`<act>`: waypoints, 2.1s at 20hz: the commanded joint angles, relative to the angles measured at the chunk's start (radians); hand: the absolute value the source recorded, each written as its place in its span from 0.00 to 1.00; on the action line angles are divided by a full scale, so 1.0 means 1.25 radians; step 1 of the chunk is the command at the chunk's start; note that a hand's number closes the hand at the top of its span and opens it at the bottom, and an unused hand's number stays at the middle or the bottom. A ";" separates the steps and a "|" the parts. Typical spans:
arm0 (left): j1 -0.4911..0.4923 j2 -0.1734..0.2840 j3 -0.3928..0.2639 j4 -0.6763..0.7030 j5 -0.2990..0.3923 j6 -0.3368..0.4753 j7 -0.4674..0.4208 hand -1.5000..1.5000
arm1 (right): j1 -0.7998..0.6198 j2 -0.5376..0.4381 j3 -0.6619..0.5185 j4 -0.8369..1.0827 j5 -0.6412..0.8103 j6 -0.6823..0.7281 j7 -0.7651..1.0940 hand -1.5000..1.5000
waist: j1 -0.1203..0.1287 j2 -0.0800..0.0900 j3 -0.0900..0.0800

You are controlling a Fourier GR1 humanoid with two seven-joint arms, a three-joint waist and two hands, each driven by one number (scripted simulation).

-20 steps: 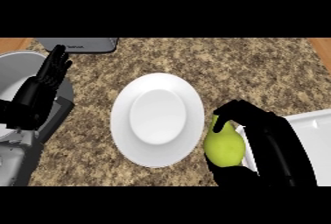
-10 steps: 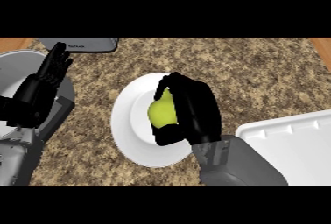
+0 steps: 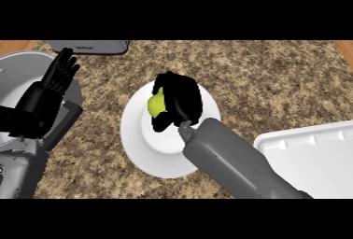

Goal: Pick the pear from the tray and place it in the plate

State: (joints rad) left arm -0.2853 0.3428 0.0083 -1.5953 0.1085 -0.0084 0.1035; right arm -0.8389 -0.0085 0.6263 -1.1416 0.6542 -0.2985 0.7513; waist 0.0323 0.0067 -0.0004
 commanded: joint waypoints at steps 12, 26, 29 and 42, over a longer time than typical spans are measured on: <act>-0.033 -0.040 -0.011 0.012 -0.017 -0.001 0.002 0.50 | -0.080 0.007 0.077 0.224 -0.378 -0.333 -0.226 0.00 | 0.022 0.006 0.001; -0.003 -0.020 0.039 0.001 -0.014 -0.018 0.018 0.50 | 0.037 -0.030 -0.111 0.070 -0.515 -0.386 -0.406 0.00 | -0.028 -0.007 0.001; -0.008 -0.009 0.061 0.050 -0.017 -0.036 -0.033 0.50 | 0.124 -0.080 -0.154 0.005 -0.550 -0.346 -0.476 0.00 | -0.031 -0.006 0.000; -0.014 -0.034 0.064 0.036 -0.034 -0.037 -0.005 0.50 | 0.483 -0.345 -0.277 -0.357 -0.627 -0.105 -0.554 0.00 | -0.036 -0.007 0.000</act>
State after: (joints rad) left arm -0.2748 0.3106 0.0815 -1.5832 0.0756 -0.0543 0.1049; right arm -0.3537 -0.3685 0.3130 -1.4547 -0.1231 -0.4849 0.0488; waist -0.0094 -0.0017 0.0003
